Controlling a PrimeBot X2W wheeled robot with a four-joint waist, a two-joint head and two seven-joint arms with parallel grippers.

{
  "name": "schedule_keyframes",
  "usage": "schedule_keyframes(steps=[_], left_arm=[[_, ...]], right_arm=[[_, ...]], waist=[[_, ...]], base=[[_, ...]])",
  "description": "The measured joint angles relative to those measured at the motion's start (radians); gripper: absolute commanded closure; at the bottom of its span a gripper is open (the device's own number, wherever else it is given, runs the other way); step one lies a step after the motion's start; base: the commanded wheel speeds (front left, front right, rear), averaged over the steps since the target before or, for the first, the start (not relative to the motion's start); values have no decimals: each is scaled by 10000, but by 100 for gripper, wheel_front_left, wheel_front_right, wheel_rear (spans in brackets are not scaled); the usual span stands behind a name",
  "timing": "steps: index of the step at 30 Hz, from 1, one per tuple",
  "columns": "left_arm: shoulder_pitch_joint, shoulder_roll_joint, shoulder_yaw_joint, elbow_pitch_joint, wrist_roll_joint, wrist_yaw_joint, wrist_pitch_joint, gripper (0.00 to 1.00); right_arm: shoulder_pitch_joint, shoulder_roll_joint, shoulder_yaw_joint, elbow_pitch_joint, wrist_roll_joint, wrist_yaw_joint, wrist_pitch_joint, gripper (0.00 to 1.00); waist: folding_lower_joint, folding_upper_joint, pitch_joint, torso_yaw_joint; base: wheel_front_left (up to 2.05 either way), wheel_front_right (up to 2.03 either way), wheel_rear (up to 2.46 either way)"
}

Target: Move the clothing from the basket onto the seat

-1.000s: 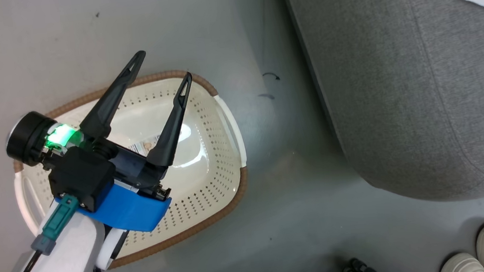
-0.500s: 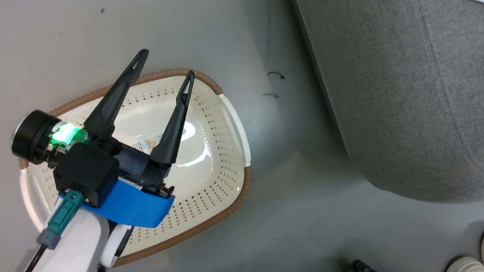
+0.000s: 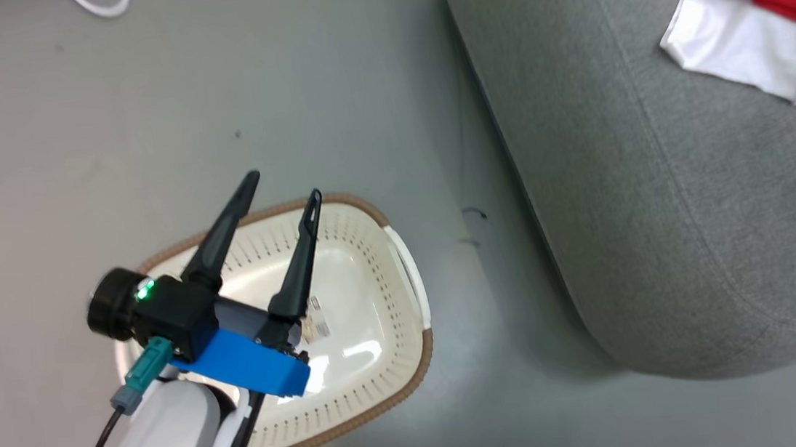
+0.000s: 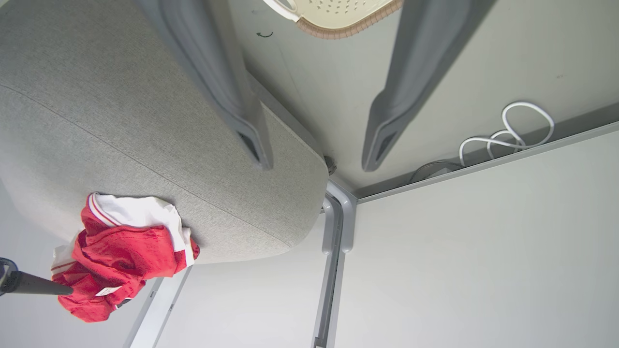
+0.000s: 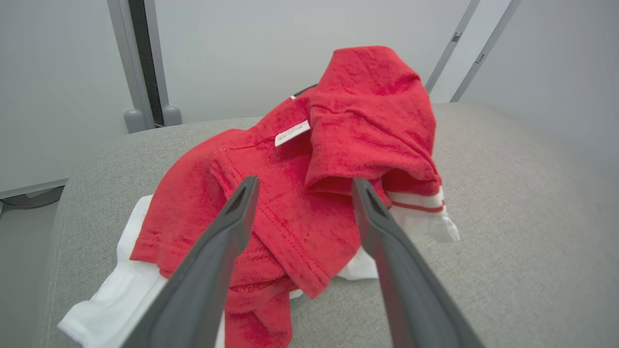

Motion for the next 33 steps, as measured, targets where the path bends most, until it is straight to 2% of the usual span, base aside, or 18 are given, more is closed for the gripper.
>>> schedule_keyframes(steps=[5, 10, 16, 27, 33], left_arm=[[614, -537, 213, 780, -341, -8, -96, 0], [1396, -802, 823, 1051, -476, 21, -117, 0], [2280, -1156, 1488, 1156, -336, 15, -117, 0], [3159, -1605, 2422, 1373, 109, -190, -117, 0], [3422, -1785, 2974, 1417, 422, -222, -117, 0]], right_arm=[[1417, 403, -121, -349, -144, 0, -512, 0], [2542, 997, 451, -966, -389, 0, -441, 0], [3800, 1394, 1003, -1975, -420, 0, -370, 0], [6291, 2397, 1425, -4978, -148, 0, 127, 0], [7405, 2941, 1615, -6144, -140, 0, 487, 0]], waist=[[-2, 0, -1181, 194], [-3, 0, -2327, 363], [-3, 0, -3428, 589], [-2, 1, -4574, 1376], [-1, 1, -4925, 1811]], base=[[0, 0, 0], [0, 0, 0], [0, 0, 0], [0, 0, 0], [0, 0, 0]])
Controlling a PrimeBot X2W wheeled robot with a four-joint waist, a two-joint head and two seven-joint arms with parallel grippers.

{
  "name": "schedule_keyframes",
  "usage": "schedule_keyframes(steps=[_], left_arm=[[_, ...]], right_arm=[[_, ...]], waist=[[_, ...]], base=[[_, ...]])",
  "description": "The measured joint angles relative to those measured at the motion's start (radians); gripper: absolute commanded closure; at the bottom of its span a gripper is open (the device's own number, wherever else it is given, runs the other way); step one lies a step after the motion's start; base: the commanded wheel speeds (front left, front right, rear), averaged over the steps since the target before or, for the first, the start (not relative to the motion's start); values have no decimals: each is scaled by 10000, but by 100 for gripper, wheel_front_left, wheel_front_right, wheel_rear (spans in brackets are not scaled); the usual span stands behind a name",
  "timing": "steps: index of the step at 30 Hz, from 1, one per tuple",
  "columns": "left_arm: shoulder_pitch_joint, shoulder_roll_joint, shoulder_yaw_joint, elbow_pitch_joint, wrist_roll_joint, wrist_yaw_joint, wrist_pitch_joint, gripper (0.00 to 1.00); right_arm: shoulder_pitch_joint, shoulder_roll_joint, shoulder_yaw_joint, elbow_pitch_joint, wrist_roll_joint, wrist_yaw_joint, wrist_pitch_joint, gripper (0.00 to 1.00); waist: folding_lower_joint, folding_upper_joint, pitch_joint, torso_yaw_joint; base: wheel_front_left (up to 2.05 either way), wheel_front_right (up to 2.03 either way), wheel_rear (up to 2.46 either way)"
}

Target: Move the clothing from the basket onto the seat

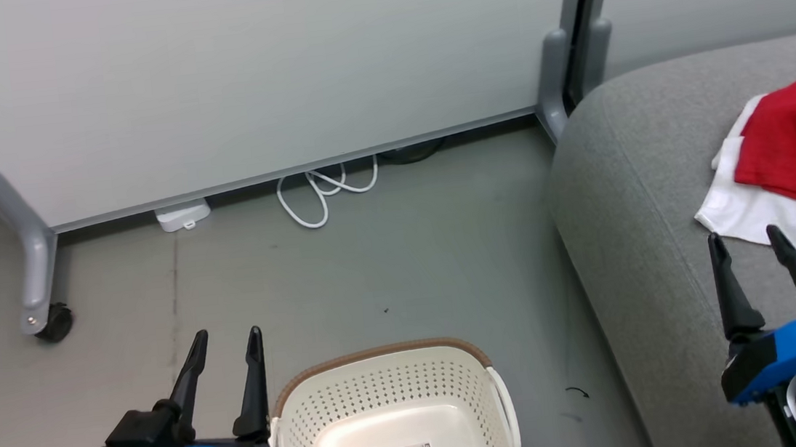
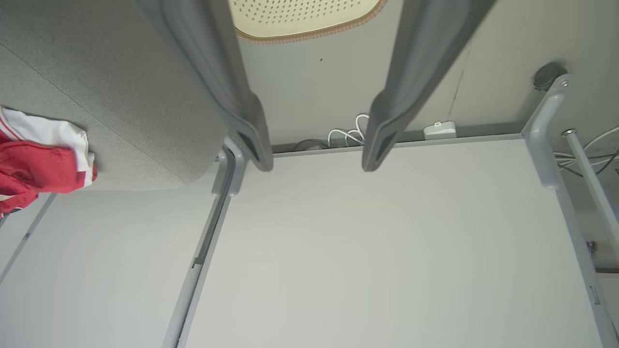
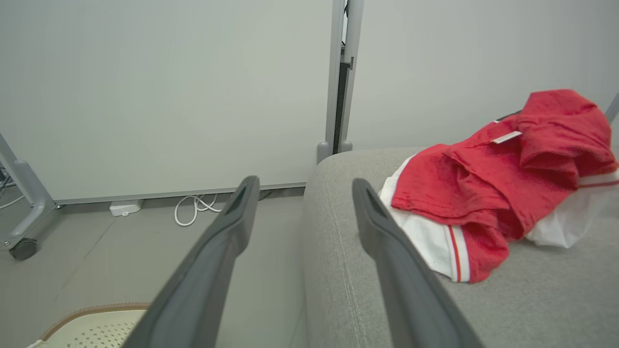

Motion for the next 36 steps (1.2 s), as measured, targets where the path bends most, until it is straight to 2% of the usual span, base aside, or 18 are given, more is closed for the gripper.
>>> schedule_keyframes(steps=[11, 23, 36], left_arm=[[439, -150, 857, 439, 86, -150, 0, 0], [415, -268, 1264, 1147, 159, -278, 0, 0], [369, -336, 1471, 1281, 205, -378, 0, 0]], right_arm=[[1192, 439, 566, -947, 190, 0, 293, 0], [1413, 479, 1129, -750, 568, -2, 272, 0], [1387, 479, 1432, -405, 788, -2, 90, 0]], waist=[[1, -1, -391, 690], [2, 0, -567, 1089], [2, 0, -441, 1064]], base=[[0, 0, 0], [0, 0, 0], [0, 0, 0]])
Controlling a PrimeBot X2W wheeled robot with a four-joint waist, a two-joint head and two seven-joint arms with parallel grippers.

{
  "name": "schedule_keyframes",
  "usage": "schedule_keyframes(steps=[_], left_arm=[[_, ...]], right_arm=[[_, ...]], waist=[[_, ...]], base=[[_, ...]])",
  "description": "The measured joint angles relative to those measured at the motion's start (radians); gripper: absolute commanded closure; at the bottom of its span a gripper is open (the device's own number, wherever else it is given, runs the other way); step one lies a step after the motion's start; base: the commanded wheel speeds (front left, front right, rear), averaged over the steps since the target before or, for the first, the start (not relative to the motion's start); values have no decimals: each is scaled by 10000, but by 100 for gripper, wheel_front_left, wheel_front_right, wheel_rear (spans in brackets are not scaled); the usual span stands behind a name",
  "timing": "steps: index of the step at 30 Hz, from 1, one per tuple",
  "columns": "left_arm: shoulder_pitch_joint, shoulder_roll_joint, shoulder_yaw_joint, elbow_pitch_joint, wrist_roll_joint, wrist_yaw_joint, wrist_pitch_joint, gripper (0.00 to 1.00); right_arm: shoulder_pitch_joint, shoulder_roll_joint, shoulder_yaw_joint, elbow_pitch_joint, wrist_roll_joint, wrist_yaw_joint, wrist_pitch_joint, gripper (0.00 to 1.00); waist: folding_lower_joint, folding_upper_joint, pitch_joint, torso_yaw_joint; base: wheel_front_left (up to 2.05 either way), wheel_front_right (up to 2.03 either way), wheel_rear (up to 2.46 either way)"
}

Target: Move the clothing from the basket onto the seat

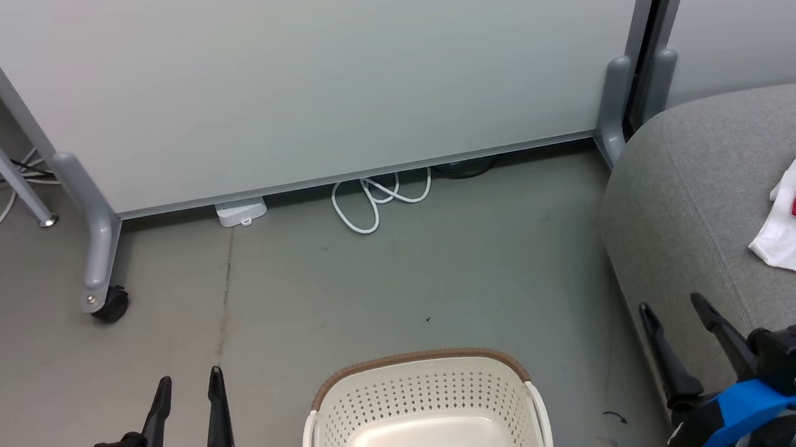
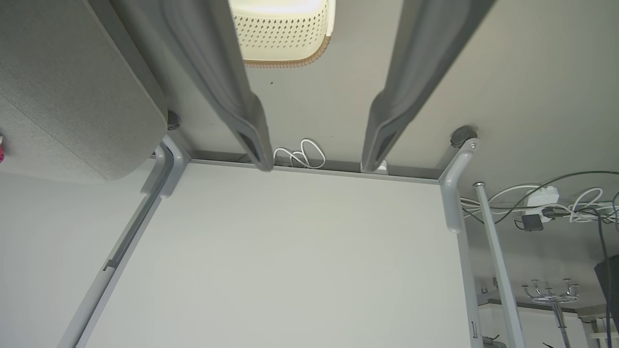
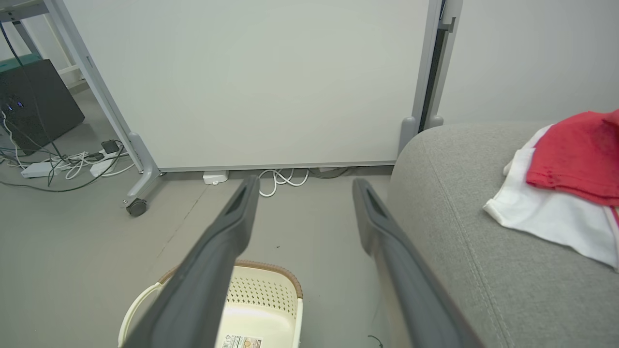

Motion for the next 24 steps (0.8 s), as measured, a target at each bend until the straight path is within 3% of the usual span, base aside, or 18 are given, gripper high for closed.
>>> schedule_keyframes(steps=[9, 10, 19, 24], left_arm=[[1, -25, 52, 33, 58, -29, 0, 0], [20, -36, 40, 77, 54, -27, 6, 100], [619, -324, -69, 805, -6, -27, 73, 100], [646, -370, 25, 748, -796, -27, 337, 100]], right_arm=[[-24, 2, 98, 115, 81, 0, -42, 0], [-7, 2, 100, 161, 82, 0, -33, 100], [274, 50, 104, 1026, 146, 0, 17, 100], [286, 56, 52, 1087, 1043, 0, 150, 100]], waist=[[0, 0, 65, -35], [0, 0, 66, -34], [0, 0, 68, -40], [1, 0, 62, -59]], base=[[0, 0, 0], [0, 0, 0], [0, 0, 0], [0, 0, 0]])
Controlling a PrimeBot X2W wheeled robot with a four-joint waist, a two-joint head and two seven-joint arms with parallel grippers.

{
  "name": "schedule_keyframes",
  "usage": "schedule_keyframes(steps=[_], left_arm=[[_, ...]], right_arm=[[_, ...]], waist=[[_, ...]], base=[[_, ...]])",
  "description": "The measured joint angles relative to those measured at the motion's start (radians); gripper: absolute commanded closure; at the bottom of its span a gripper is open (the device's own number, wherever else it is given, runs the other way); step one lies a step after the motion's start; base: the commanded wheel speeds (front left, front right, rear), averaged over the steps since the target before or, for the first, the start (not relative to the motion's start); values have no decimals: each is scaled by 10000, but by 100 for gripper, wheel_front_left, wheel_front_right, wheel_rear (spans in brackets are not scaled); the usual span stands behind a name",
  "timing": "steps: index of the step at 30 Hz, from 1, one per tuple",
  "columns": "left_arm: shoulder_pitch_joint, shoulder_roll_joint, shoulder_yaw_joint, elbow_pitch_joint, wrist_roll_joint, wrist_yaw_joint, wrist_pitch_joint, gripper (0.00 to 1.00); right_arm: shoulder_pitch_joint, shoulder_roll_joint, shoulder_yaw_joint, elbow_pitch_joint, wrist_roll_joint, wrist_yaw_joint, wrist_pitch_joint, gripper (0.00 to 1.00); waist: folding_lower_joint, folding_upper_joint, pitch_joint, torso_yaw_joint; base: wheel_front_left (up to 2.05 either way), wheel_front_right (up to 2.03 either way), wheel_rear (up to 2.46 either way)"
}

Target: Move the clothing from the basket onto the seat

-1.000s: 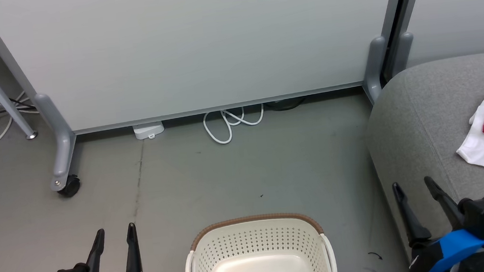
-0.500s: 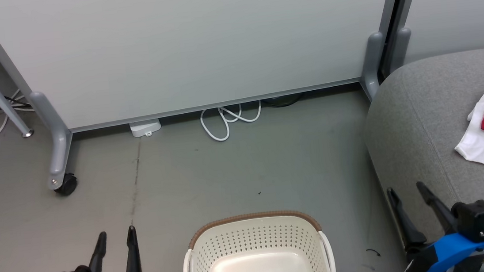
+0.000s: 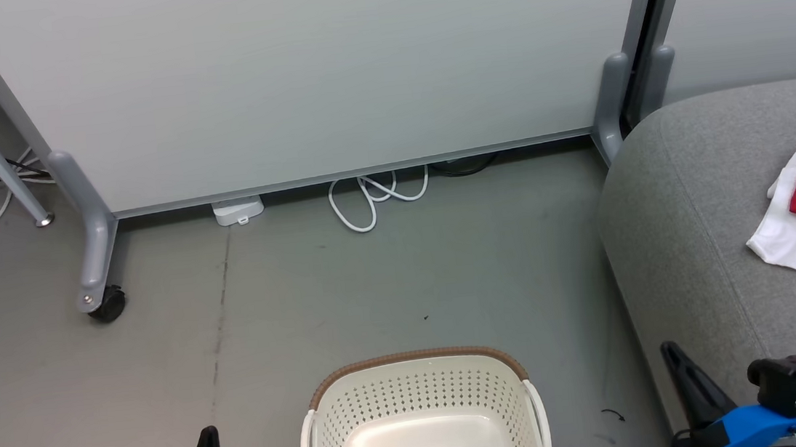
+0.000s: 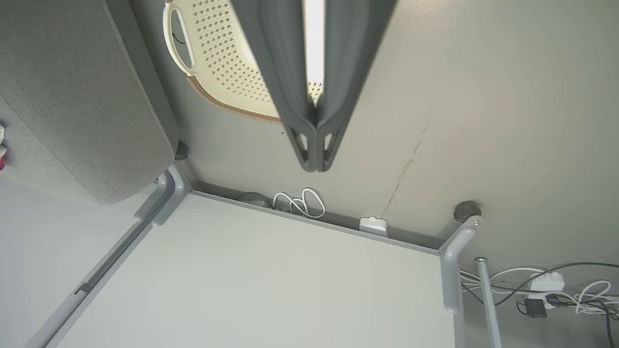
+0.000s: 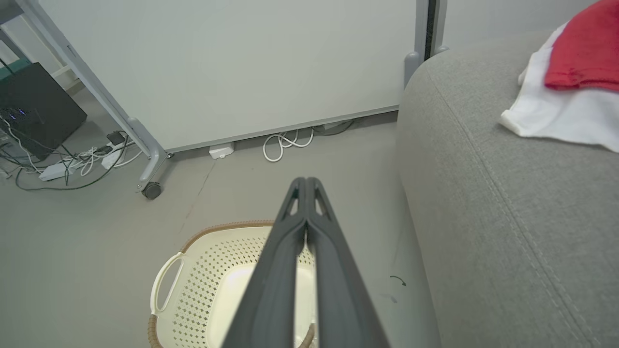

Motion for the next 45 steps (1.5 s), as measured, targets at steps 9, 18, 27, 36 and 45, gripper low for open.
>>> schedule_keyframes(steps=[9, 18, 27, 36, 45], left_arm=[[-81, -86, 282, -322, -1616, 0, 458, 100], [-213, -155, 527, -581, -2918, 0, 834, 100], [-336, -211, 736, -809, -4100, 0, 1168, 100], [-485, -257, 911, -1024, -5160, 0, 1476, 100], [-597, -307, 1116, -1218, -6128, 0, 1755, 100]], right_arm=[[-48, 0, -104, -2, 1866, 0, 174, 100], [-175, 0, -192, -8, 3361, 0, 322, 100], [-321, 0, -278, -12, 4736, 0, 447, 100], [-432, 0, -360, -17, 5963, -2, 606, 100], [-556, 0, -426, -25, 7079, -2, 715, 100]], waist=[[0, 0, -10, -37], [0, 0, -20, -70], [0, 0, -29, -102], [0, 0, -39, -135], [0, 0, -48, -168]], base=[[0, 0, 0], [0, 0, 0], [0, 0, 0], [0, 0, 0], [0, 0, 0]])
